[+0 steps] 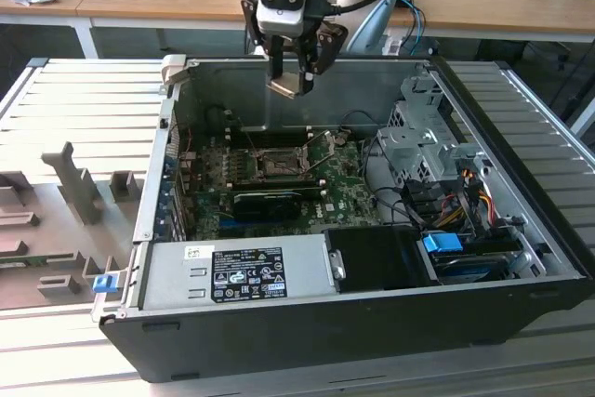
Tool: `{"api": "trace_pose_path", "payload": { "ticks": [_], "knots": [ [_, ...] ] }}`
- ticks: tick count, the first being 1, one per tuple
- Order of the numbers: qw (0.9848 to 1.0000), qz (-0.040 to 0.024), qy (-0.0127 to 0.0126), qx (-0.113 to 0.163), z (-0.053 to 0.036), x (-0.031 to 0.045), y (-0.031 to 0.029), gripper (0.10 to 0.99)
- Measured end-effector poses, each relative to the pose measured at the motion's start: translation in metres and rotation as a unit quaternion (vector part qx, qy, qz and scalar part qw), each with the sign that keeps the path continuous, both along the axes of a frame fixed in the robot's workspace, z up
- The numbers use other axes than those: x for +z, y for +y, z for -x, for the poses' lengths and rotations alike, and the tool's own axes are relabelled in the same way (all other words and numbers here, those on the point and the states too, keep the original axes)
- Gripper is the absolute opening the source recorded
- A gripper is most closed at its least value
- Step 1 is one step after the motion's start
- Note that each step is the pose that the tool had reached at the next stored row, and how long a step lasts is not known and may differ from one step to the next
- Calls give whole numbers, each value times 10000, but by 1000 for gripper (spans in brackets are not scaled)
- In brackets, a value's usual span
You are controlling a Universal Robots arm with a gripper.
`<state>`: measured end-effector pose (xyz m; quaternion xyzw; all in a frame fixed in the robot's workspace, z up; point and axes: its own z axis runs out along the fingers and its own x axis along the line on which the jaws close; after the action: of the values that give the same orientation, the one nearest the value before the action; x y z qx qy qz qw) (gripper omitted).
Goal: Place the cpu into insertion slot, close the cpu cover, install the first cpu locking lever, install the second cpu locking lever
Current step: 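Place the cpu into insertion slot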
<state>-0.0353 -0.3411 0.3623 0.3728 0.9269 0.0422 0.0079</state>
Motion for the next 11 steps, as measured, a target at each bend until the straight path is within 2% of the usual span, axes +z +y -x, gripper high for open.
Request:
{"api": "trace_pose_path", "payload": {
  "ticks": [7,11],
  "knots": [
    [10000,2,0,-4,0,-76,0,529],
    [9999,8,0,-116,0,-82,0,529]
  ]
}}
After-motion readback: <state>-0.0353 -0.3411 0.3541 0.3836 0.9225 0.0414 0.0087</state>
